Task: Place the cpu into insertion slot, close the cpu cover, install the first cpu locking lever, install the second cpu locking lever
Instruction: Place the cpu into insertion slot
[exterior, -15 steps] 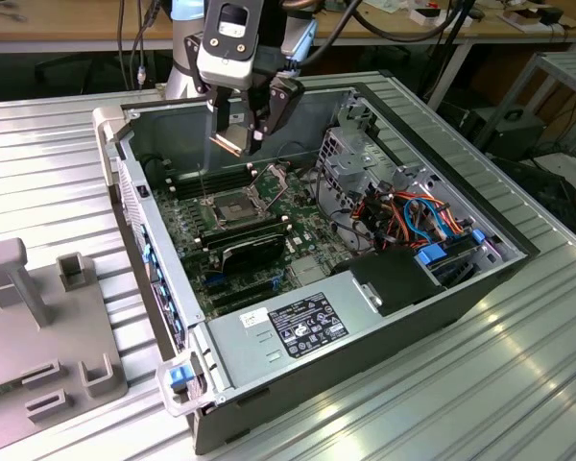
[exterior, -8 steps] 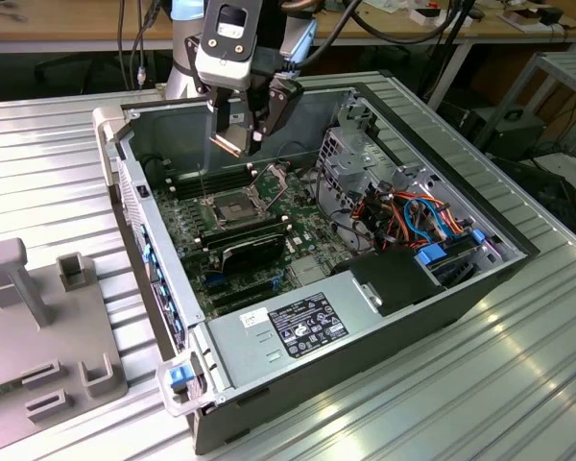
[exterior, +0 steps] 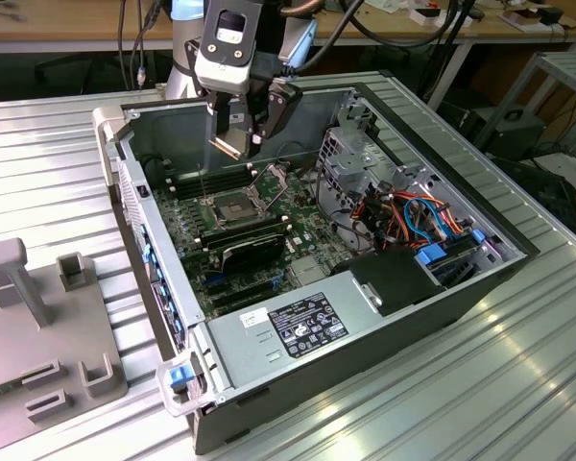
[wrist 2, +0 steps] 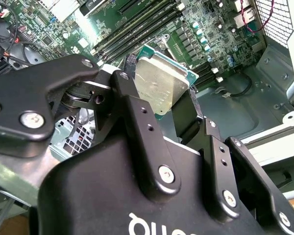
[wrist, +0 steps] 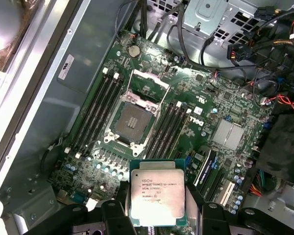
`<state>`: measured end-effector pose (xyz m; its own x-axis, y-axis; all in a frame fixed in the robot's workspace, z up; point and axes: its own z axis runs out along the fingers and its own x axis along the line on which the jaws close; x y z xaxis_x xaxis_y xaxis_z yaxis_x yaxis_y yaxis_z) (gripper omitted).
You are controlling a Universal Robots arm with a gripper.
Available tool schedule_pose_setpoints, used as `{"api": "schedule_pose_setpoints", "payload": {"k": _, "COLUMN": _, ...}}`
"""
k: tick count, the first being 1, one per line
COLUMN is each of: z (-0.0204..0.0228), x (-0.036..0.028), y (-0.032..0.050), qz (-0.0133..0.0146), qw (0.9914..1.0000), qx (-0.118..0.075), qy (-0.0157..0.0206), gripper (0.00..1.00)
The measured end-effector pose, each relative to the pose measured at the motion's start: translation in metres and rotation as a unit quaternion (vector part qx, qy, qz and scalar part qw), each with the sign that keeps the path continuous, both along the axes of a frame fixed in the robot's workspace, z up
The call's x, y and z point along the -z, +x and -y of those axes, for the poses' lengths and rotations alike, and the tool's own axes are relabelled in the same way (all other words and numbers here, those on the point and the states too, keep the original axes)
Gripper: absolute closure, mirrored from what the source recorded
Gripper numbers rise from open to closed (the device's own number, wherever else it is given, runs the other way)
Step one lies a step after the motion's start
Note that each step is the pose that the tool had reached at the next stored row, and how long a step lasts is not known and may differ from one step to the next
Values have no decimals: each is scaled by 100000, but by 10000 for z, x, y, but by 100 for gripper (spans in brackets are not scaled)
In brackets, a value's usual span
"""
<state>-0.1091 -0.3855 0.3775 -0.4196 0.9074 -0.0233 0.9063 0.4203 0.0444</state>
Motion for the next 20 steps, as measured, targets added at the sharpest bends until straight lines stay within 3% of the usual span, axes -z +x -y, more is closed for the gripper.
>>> {"api": "schedule_pose_setpoints", "payload": {"k": 11, "z": -1, "x": 1, "y": 0, "qz": 3, "qw": 99971, "qx": 2419, "qy": 2, "gripper": 45}}
{"api": "schedule_pose_setpoints", "payload": {"k": 20, "z": -3, "x": 1, "y": 0, "qz": 2, "qw": 99964, "qx": 2671, "qy": -6, "gripper": 45}}
